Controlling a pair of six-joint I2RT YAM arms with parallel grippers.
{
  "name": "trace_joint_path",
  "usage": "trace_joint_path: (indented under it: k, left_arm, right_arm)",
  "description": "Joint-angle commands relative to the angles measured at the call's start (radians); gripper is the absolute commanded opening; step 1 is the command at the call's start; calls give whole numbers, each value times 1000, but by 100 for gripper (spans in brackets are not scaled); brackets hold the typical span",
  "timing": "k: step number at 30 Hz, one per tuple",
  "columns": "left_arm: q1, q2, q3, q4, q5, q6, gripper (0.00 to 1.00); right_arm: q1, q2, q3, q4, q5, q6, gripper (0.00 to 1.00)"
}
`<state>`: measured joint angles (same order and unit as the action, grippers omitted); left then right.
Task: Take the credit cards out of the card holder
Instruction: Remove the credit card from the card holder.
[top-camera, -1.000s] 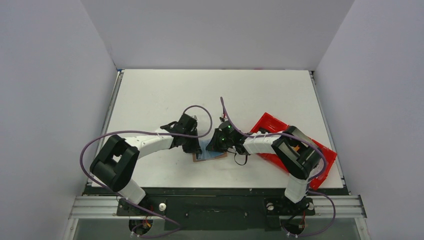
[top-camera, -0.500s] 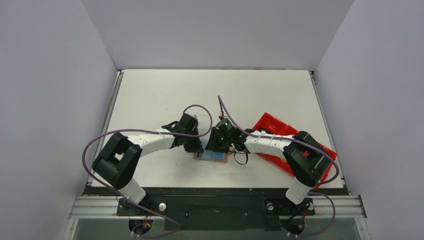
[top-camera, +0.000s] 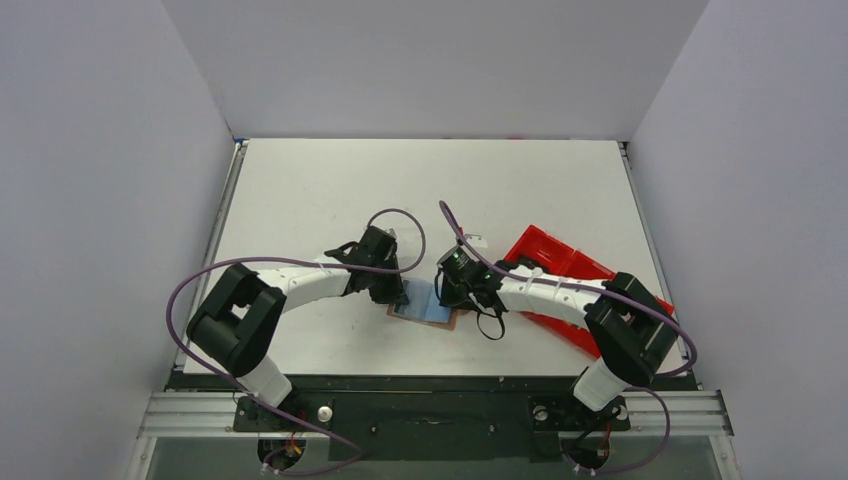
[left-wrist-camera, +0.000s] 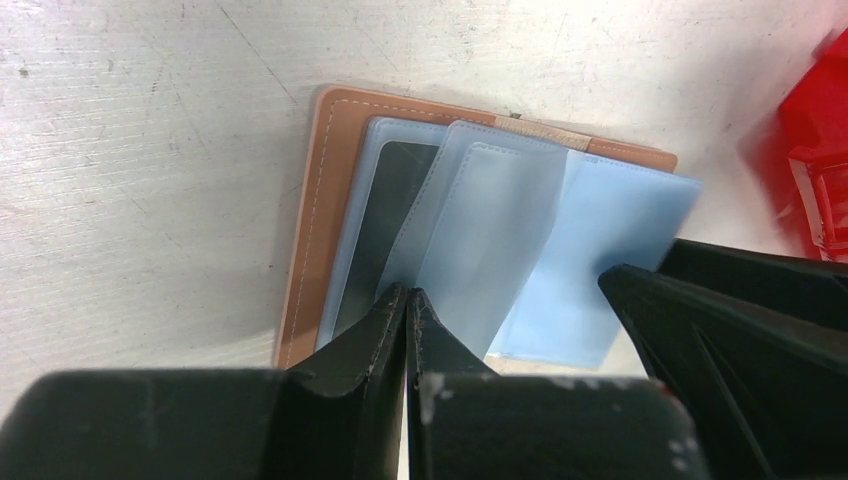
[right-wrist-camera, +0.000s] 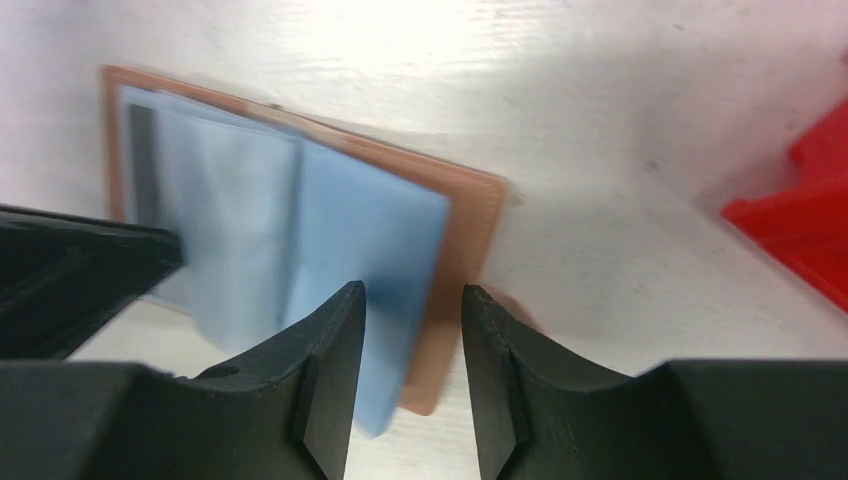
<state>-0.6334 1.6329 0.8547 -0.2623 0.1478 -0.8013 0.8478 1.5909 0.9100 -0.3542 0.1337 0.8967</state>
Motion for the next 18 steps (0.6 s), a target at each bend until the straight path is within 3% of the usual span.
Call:
trace_joint_path:
  k: [1,6,11,18]
  left_arm:
    - [-5,31,11,-15,-24,12,0]
    - [-6,30,14,-15,-25,12,0]
    - [-8,27,18,-18,-24,14,0]
    - [-10,37,24,-9,-11,15,0]
  right_arm:
    - [-15,-6,-27,-22,75,-18,37]
    - [-16,24,-37,5,62,-20,35]
    - [-17,70,-32,38,28,-21,13]
    - [-16,110,-30,85,-15,-30,5]
